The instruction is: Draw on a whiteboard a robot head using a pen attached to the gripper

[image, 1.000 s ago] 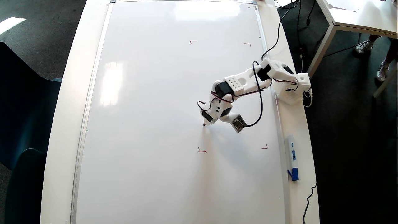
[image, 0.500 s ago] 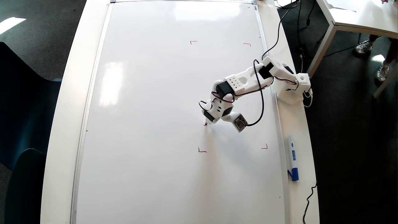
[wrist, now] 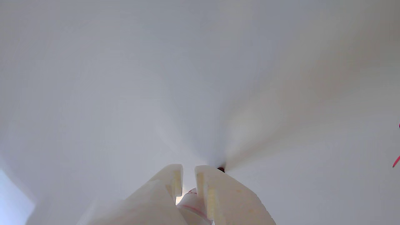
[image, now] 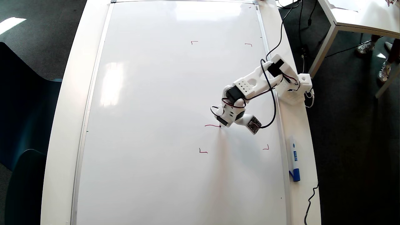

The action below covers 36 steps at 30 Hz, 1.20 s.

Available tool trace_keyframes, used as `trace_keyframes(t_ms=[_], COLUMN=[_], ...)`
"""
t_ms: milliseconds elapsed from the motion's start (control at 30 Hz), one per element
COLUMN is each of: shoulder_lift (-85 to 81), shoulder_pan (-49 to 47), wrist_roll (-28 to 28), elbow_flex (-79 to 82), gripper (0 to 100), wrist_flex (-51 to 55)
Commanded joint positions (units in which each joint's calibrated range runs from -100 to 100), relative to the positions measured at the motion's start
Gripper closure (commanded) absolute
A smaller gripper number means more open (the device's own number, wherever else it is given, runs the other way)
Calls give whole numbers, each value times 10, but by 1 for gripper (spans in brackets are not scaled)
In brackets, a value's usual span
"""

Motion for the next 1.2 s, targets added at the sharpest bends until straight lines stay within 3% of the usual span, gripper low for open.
trace_keyframes(t_ms=[0, 1167], shoulder_lift=[-48, -328], shoulder_pan=[-7, -64], wrist_roll=[2, 2], elbow_flex=[75, 523], gripper=[99, 99], wrist_flex=[-22, -105])
